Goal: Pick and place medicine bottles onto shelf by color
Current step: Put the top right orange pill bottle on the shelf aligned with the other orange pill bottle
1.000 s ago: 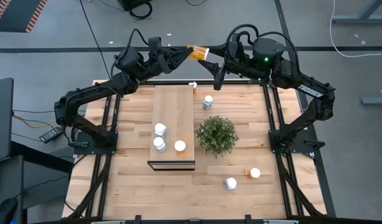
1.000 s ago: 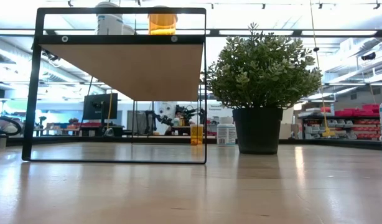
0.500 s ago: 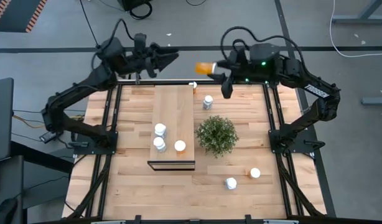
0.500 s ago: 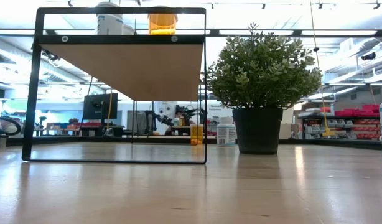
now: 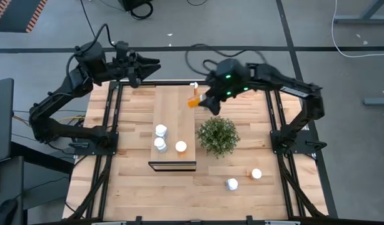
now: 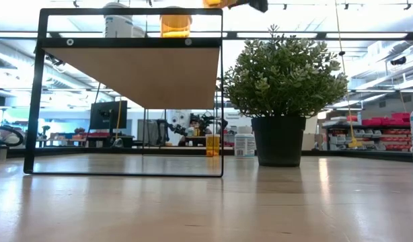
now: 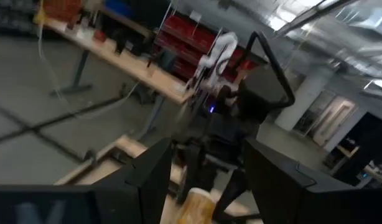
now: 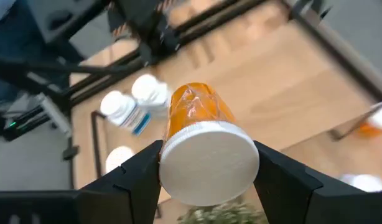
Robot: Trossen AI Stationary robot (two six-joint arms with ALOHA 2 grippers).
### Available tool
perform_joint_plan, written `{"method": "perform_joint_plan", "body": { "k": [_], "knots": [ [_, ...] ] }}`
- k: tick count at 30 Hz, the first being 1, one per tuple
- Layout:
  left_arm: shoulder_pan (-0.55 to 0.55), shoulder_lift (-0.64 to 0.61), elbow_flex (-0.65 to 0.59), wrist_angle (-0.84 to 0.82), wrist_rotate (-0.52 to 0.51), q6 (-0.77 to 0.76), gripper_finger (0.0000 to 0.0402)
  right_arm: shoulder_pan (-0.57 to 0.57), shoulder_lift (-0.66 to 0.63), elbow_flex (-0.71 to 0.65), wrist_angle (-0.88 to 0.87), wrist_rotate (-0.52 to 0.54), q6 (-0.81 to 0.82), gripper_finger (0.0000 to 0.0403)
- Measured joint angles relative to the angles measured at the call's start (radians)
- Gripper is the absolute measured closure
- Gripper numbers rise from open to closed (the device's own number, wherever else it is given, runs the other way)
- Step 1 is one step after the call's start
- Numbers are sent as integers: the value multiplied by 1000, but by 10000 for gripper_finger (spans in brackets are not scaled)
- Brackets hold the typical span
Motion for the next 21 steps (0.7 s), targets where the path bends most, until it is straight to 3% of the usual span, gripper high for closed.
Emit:
{"method": "perform_joint_plan", "body": {
  "k": [5, 17, 21],
  "knots": [
    [-19, -6, -1, -34, -8, 5, 209, 19, 61, 0, -19, -70, 18, 173],
    [-36, -11, -1, -225, -6, 141, 211, 9, 108, 0, 17, -76, 65, 173],
    [-37, -10, -1, -240, 5, 173, 208, -1, 150, 95, 19, -79, 63, 173]
  ]
}}
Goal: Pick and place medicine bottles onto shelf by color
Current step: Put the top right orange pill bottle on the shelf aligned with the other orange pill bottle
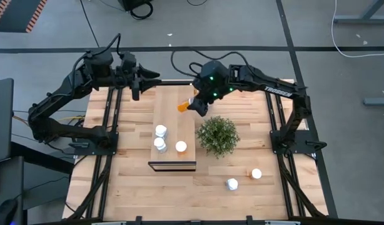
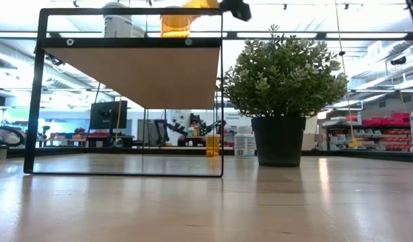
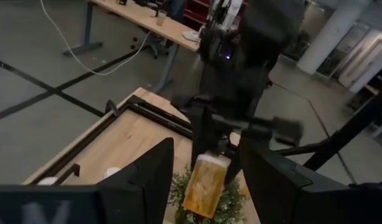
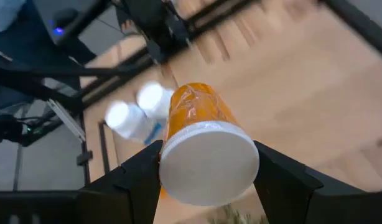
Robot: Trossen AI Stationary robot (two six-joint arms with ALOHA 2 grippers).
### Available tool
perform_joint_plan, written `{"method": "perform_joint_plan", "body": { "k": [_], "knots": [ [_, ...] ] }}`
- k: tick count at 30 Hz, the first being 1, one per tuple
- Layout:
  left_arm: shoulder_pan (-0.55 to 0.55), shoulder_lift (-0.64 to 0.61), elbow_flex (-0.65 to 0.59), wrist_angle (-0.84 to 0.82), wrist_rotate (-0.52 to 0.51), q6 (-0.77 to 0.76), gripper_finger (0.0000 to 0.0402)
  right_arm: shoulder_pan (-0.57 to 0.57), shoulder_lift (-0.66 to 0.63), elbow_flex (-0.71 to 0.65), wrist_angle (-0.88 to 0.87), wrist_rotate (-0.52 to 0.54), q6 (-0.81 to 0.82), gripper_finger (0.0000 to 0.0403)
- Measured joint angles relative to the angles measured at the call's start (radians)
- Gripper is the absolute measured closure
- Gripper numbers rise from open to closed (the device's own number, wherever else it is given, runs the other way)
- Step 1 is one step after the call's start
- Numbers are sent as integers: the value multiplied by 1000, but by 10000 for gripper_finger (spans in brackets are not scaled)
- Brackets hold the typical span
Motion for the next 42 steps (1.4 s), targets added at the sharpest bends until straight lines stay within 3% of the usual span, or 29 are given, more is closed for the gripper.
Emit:
{"method": "perform_joint_plan", "body": {
  "k": [6, 9, 15, 27, 36, 42],
  "knots": [
    [4, -6, 0, -2, 1, 80, 212, 6, 176, 342, -190, 37, -82, 173],
    [8, -16, 0, -2, 1, 93, 213, 1, 171, 267, -220, 26, -53, 173],
    [7, -20, 0, -44, 1, 90, 208, 18, 200, 256, -350, 28, -53, 173],
    [-49, 6, 0, -212, 17, 145, 218, 90, 214, 259, -275, 161, -117, 173],
    [-169, 107, 0, -290, 35, 221, 201, 86, 213, 202, -267, 168, -118, 173],
    [-218, 157, 0, -215, 31, 221, 210, 91, 213, 118, -233, 150, -117, 173]
  ]
}}
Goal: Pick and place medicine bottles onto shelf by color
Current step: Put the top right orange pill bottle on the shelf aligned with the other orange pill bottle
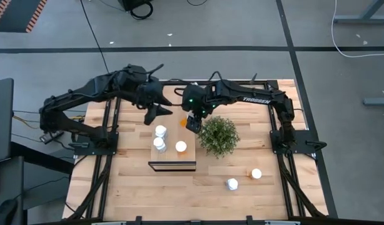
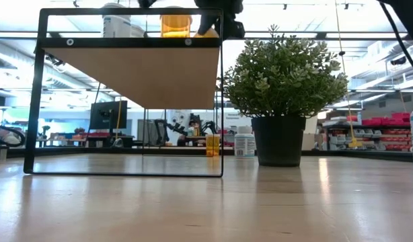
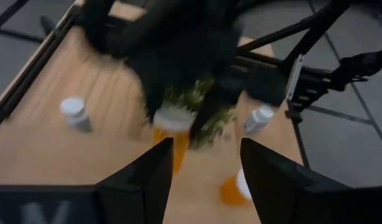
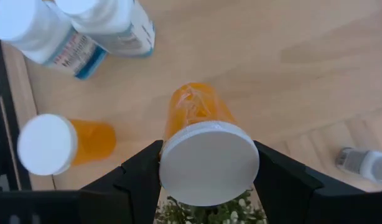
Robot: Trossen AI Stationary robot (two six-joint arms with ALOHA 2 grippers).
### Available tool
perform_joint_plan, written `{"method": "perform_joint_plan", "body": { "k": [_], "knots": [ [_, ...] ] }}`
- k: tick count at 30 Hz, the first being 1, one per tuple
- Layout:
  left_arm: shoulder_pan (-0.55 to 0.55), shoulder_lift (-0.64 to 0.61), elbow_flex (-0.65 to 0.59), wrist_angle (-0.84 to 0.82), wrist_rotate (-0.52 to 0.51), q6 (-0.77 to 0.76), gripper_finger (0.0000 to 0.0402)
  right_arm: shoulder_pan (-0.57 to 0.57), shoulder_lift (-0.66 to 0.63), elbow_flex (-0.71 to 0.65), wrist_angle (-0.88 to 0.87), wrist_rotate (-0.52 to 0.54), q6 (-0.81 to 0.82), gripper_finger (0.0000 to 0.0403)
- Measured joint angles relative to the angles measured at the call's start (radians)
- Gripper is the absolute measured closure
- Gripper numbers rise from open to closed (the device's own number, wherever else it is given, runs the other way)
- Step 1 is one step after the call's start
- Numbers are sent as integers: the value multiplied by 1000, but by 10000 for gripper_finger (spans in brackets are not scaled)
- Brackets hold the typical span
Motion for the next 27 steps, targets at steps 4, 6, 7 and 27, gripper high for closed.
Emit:
{"method": "perform_joint_plan", "body": {
  "k": [4, 6, 7, 27],
  "knots": [
    [-42, 26, 0, 114, 3, 18, 218, 0, 0, -23, 34, -4, -3, 173],
    [-64, 40, 1, 141, 3, 44, 220, 0, 0, -28, 45, -4, -3, 173],
    [-75, 50, 1, 144, 3, 57, 220, 0, 0, -29, 50, -4, -6, 173],
    [-96, 123, 0, 15, -38, 341, 258, 38, -35, -22, 70, -26, -10, 173]
  ]
}}
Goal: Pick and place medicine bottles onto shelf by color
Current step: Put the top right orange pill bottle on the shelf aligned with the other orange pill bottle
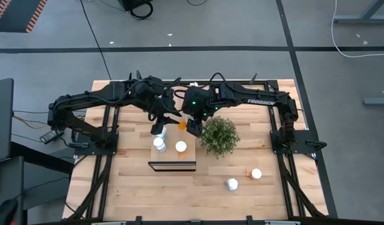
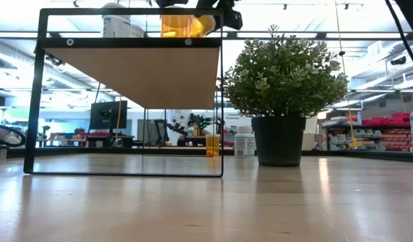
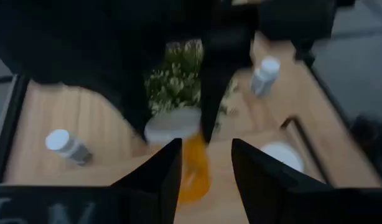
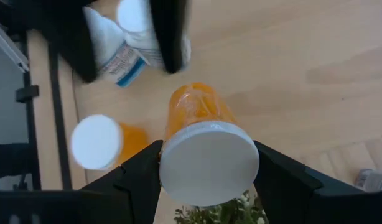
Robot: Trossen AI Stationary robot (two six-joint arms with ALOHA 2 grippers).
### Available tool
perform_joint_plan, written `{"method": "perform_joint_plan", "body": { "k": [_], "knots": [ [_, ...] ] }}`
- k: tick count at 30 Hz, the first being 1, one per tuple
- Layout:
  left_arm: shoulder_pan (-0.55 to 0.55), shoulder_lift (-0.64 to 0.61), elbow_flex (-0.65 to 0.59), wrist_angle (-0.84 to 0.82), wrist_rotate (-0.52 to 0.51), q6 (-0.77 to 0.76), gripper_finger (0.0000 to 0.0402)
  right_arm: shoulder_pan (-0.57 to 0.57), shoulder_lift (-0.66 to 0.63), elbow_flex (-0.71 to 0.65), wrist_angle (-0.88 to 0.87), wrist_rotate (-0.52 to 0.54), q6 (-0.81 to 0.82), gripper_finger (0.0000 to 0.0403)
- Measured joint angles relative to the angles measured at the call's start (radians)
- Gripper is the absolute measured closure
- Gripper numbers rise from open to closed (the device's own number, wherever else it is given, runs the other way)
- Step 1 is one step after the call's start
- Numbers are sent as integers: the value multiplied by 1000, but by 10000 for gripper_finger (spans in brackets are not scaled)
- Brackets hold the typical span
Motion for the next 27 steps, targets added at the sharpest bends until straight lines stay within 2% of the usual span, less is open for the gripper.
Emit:
{"method": "perform_joint_plan", "body": {
  "k": [5, 12, 19, 27],
  "knots": [
    [3, 0, 0, 7, -26, 120, 282, 0, -31, 0, 8, -1, -1, 173],
    [6, 0, 0, 160, -3, 124, 321, -1, -56, 0, 21, -3, -14, 173],
    [29, 0, 0, 74, 4, 153, 343, -1, -85, 0, 11, -12, -19, 173],
    [43, -2, 1, 64, 4, 130, 345, -15, -140, -2, 52, 0, -10, 173]
  ]
}}
